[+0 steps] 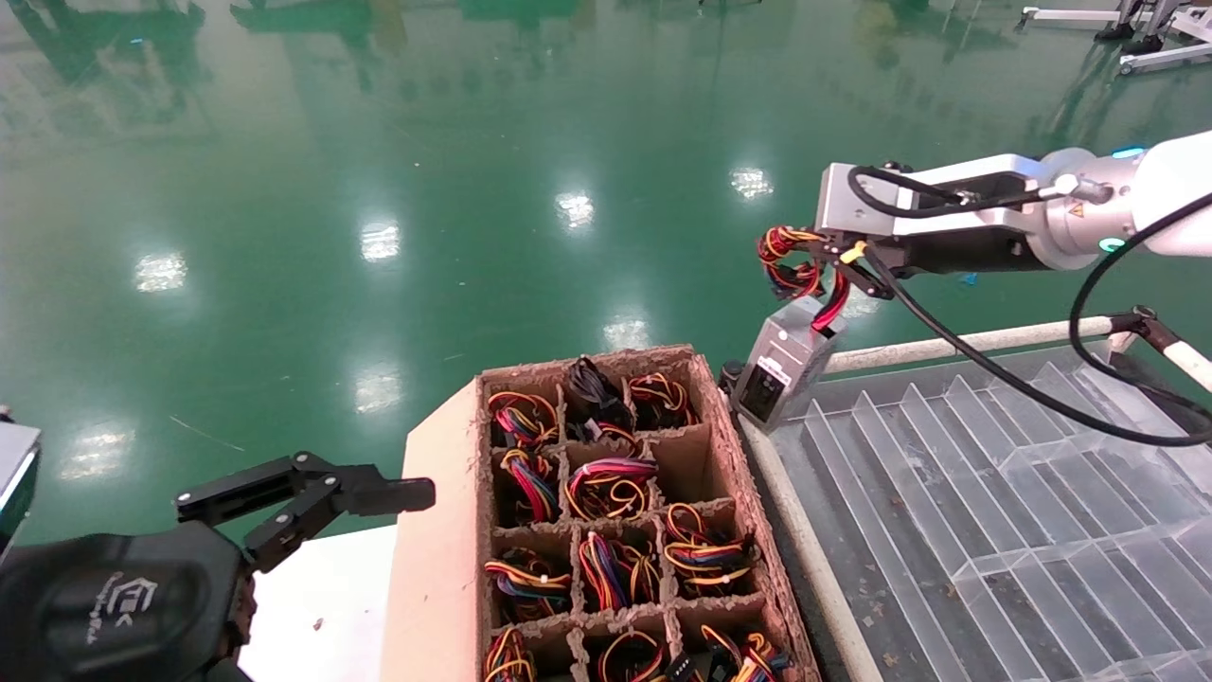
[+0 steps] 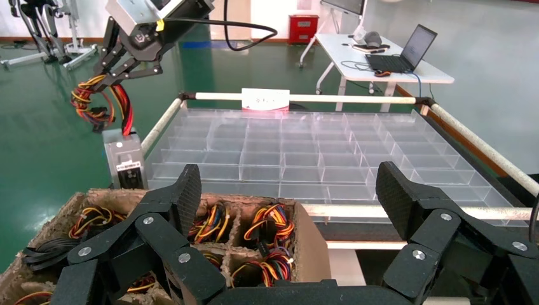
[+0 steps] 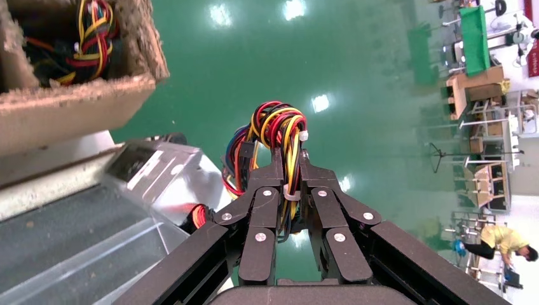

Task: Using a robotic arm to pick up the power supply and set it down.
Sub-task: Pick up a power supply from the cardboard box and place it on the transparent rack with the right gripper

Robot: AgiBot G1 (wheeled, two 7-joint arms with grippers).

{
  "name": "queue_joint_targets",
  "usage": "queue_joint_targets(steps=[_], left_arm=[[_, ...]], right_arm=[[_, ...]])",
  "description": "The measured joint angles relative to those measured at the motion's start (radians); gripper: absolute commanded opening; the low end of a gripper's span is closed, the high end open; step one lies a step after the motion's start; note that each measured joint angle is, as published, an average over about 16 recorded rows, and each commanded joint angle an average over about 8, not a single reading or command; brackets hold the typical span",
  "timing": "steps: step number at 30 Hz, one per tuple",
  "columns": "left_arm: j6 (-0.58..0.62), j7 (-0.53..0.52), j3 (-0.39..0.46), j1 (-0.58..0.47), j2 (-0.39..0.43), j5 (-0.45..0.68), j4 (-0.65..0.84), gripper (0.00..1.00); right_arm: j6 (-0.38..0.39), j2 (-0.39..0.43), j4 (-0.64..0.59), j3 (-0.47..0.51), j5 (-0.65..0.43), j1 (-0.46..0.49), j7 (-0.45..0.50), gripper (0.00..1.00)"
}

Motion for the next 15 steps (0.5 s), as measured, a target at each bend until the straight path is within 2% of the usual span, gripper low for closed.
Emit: queue_joint_targets(steps=[15], left_arm=[[0.000,0.000,0.000,0.000,0.000,0.000,0.000,1.00]], right_arm=[[-0.044,0.041,-0.033,0.011,0.032,0.026,-0.088,0.00]])
